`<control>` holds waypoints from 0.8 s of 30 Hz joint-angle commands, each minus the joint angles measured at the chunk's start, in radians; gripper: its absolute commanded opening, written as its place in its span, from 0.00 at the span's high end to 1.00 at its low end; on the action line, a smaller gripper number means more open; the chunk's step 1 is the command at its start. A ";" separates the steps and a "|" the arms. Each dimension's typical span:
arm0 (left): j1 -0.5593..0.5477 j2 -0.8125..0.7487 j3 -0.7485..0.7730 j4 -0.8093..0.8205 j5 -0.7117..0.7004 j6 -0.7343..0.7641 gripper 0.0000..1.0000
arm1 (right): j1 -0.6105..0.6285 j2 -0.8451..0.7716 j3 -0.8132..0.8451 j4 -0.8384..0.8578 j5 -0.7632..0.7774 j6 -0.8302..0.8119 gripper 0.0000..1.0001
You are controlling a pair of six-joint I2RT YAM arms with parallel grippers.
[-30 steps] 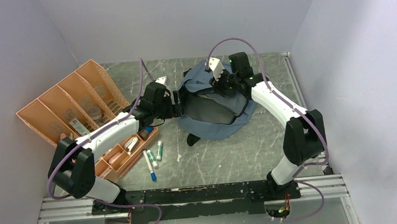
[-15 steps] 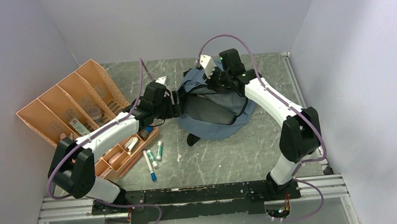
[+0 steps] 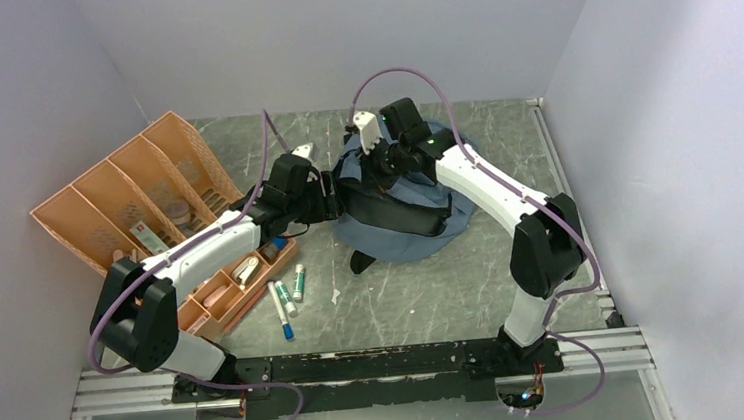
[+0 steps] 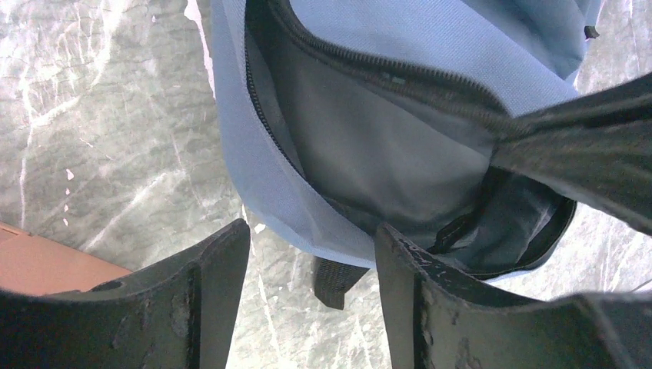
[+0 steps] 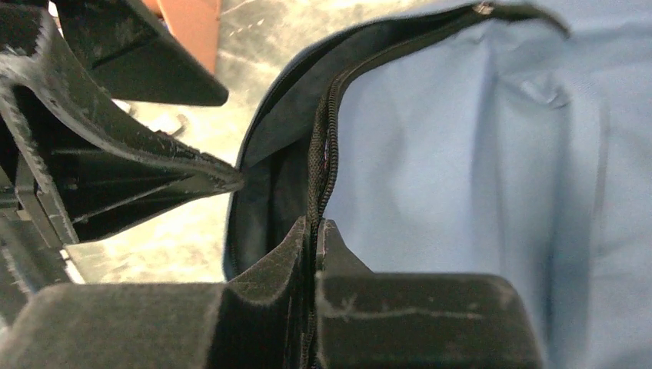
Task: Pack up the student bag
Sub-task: Adjust the student bag at the center of the board.
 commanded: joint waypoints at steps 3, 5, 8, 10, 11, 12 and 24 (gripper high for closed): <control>-0.008 -0.003 0.001 0.003 0.018 0.003 0.35 | -0.002 -0.009 -0.072 0.017 -0.082 0.131 0.87; -0.008 -0.002 0.001 0.003 0.018 0.002 0.36 | -0.004 -0.022 -0.078 0.023 -0.082 0.137 0.77; -0.008 -0.002 0.001 0.003 0.018 0.004 0.36 | -0.004 -0.059 -0.084 0.044 -0.109 0.140 0.69; -0.008 -0.001 0.003 0.001 0.018 0.007 0.36 | -0.004 -0.092 -0.093 0.064 -0.137 0.150 0.66; -0.008 0.000 0.002 -0.002 0.018 0.006 0.36 | -0.005 -0.107 -0.098 0.077 -0.148 0.157 0.65; -0.008 -0.002 0.001 -0.003 0.018 0.007 0.36 | -0.006 -0.122 -0.104 0.090 -0.156 0.167 0.63; -0.007 0.006 -0.009 0.005 0.018 0.003 0.36 | -0.013 -0.256 -0.245 0.140 0.423 0.206 0.61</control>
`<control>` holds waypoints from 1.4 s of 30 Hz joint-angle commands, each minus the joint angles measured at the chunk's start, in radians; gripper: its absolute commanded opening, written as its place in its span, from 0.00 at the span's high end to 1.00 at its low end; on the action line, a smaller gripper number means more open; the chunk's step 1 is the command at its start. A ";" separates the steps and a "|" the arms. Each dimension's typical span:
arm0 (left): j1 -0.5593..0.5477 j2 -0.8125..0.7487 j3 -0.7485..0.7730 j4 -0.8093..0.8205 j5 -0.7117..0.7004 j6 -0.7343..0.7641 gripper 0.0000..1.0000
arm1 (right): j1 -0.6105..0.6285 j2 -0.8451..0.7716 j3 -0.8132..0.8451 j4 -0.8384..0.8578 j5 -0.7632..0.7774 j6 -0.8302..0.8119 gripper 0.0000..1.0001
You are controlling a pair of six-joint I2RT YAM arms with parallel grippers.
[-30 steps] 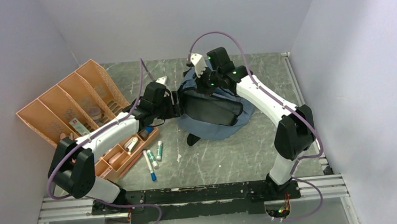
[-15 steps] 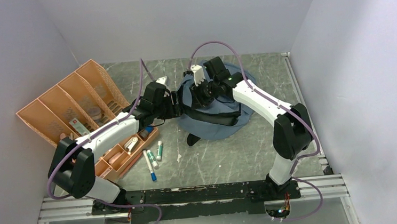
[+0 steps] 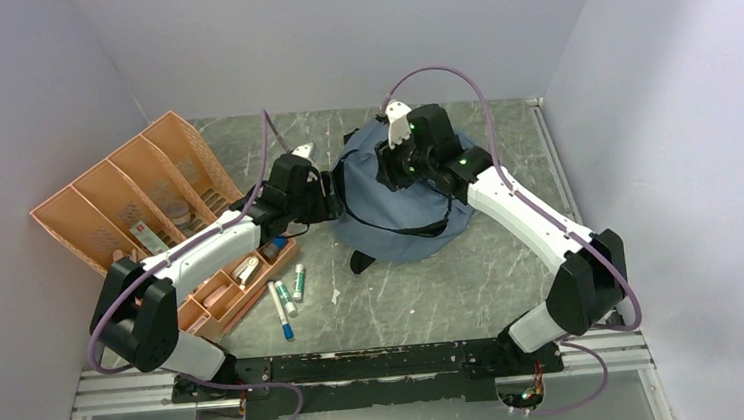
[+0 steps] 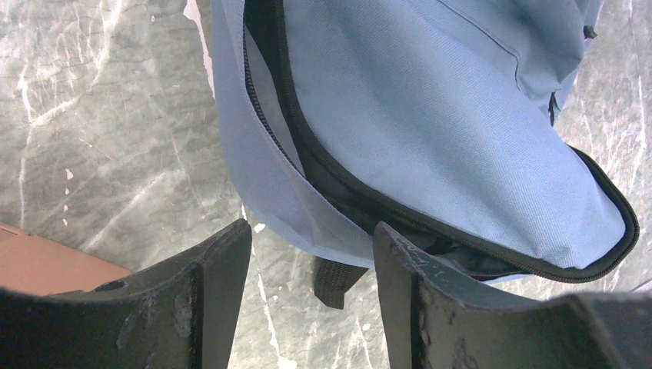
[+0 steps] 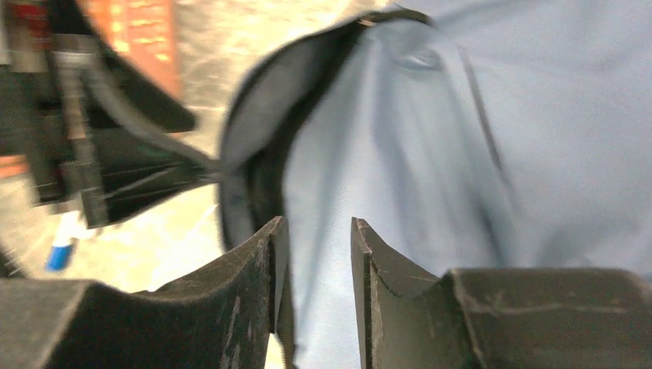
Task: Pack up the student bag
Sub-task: Adjust the student bag at the center of the board.
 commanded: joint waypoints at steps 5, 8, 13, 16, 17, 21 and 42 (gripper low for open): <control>-0.008 0.011 -0.008 0.008 0.017 0.001 0.37 | -0.006 0.029 -0.086 -0.041 0.302 0.016 0.64; -0.008 0.012 -0.005 0.009 0.021 0.004 0.37 | -0.005 0.053 -0.112 -0.055 0.235 0.051 0.67; -0.008 0.006 -0.014 0.032 0.038 0.012 0.37 | 0.006 0.085 -0.175 -0.016 0.085 0.107 0.68; -0.008 0.010 -0.003 0.020 0.032 0.022 0.36 | 0.013 0.086 -0.203 0.031 0.003 0.134 0.68; -0.008 0.009 0.001 0.014 0.030 0.026 0.36 | 0.013 0.084 -0.206 0.041 -0.009 0.138 0.68; -0.005 -0.001 0.031 -0.007 -0.013 0.046 0.34 | 0.013 0.072 -0.201 0.061 -0.001 0.139 0.65; 0.086 0.098 0.142 0.108 0.004 0.065 0.29 | 0.014 0.289 0.013 0.431 0.263 0.838 0.59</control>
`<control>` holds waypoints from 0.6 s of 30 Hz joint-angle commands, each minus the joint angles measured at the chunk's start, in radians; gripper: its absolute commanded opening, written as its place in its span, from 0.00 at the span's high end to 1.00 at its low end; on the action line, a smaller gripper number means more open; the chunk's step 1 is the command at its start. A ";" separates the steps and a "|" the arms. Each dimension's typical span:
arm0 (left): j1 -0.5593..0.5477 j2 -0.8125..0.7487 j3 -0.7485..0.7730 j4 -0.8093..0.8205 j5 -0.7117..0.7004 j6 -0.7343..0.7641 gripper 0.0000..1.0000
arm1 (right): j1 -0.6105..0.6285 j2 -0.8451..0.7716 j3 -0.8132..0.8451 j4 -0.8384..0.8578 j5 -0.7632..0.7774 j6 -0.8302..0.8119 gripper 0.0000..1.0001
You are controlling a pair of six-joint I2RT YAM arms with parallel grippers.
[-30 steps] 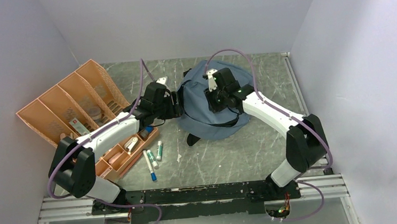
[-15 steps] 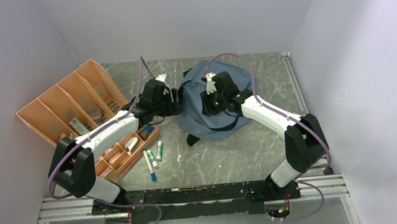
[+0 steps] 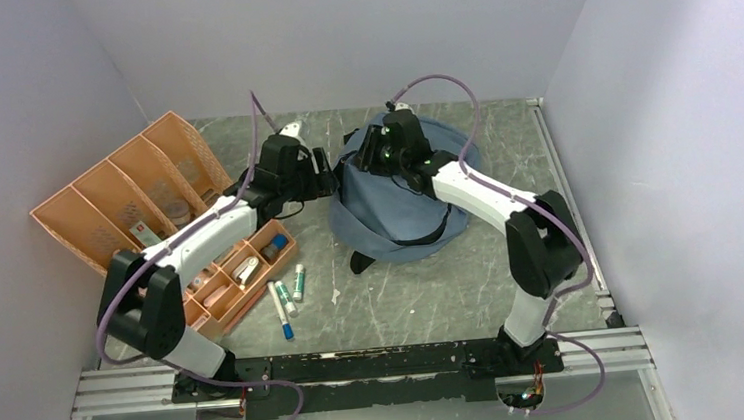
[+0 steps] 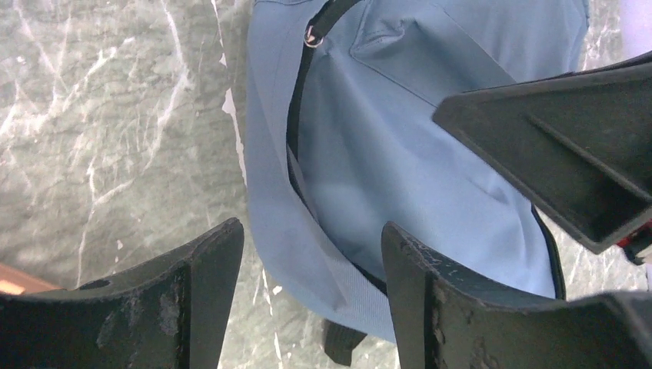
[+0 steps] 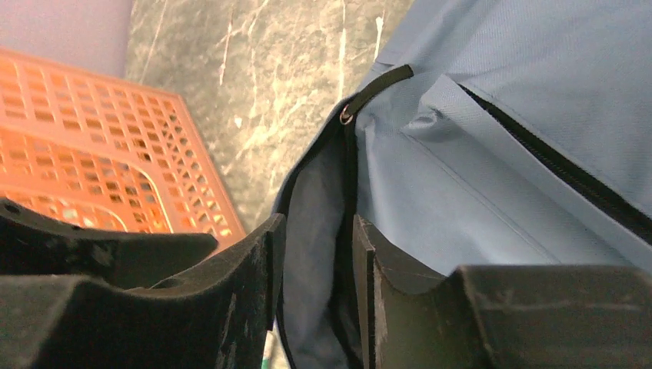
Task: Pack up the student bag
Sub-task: Adjust the student bag at the center of the board, then zip the student bag at the center of the board.
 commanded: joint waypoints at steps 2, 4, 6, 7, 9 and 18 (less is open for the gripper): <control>0.002 0.109 0.075 0.071 0.003 0.043 0.31 | 0.001 0.090 0.060 0.082 0.089 0.267 0.57; 0.002 0.145 0.095 0.065 -0.010 0.057 0.33 | 0.001 0.117 0.083 0.082 0.114 0.301 0.56; 0.004 0.169 0.099 0.067 -0.024 0.065 0.35 | 0.000 0.142 0.108 0.082 0.124 0.326 0.56; 0.005 0.179 0.096 0.072 -0.029 0.067 0.36 | -0.001 0.156 0.114 0.082 0.124 0.331 0.56; 0.007 0.195 0.096 0.080 -0.038 0.066 0.39 | -0.001 0.171 0.127 0.082 0.121 0.339 0.56; 0.003 0.214 0.087 0.096 0.066 0.089 0.80 | -0.003 0.167 0.106 0.076 0.158 0.341 0.56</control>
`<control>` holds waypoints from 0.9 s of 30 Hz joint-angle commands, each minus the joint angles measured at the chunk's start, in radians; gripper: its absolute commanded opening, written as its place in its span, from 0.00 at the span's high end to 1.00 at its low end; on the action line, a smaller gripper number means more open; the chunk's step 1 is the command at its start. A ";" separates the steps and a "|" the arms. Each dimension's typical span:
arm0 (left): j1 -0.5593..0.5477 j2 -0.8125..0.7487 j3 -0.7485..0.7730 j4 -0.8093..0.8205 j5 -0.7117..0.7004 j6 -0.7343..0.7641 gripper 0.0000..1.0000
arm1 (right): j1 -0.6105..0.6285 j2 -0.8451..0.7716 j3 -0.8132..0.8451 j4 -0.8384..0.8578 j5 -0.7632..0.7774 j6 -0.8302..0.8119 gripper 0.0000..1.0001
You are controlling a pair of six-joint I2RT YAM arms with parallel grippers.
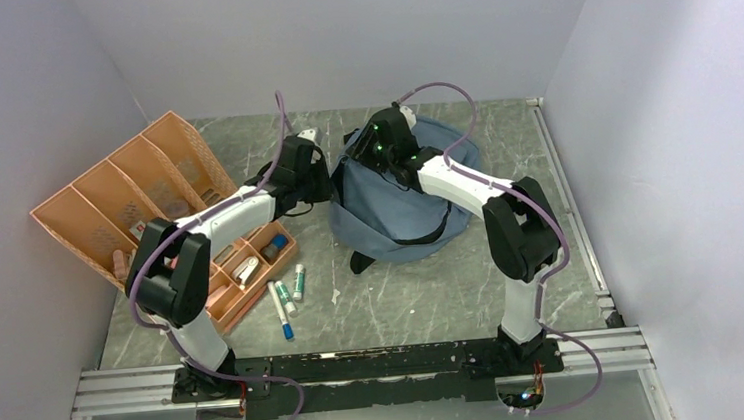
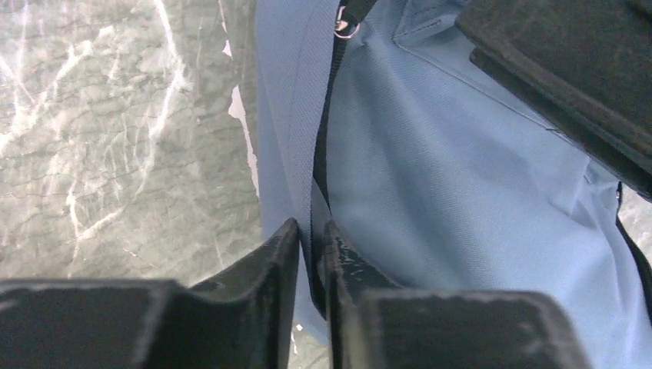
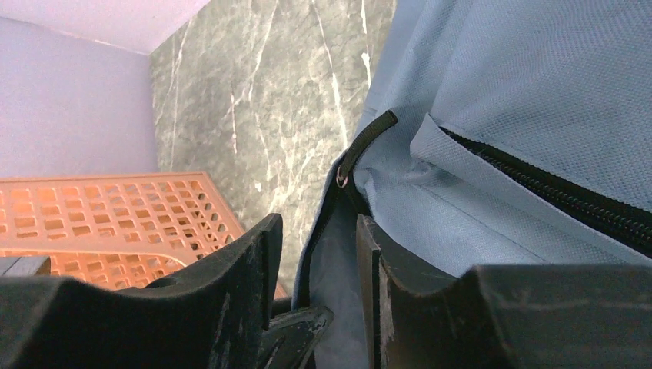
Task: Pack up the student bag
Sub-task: Zip the student bag at the center of the board.
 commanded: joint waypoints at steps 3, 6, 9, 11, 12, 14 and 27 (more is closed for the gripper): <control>-0.008 -0.031 -0.009 0.046 0.084 0.028 0.93 | -0.006 -0.026 -0.024 0.017 0.044 0.017 0.56; -0.026 -0.058 -0.052 0.053 0.122 0.018 0.95 | -0.007 -0.059 -0.061 0.023 0.043 0.016 0.56; -0.071 -0.086 -0.095 0.058 0.116 0.014 0.95 | -0.009 -0.089 -0.094 0.024 0.033 0.016 0.56; -0.088 -0.099 -0.125 0.071 0.113 0.005 0.95 | -0.010 -0.102 -0.112 0.024 0.021 0.017 0.56; -0.093 -0.105 -0.139 0.079 0.111 -0.001 0.95 | -0.011 -0.107 -0.118 0.024 0.018 0.019 0.56; -0.096 -0.110 -0.160 0.092 0.112 -0.013 0.95 | -0.012 -0.110 -0.127 0.024 0.010 0.019 0.56; -0.103 -0.113 -0.168 0.095 0.124 -0.022 0.95 | -0.022 -0.022 -0.057 0.048 -0.045 0.012 0.60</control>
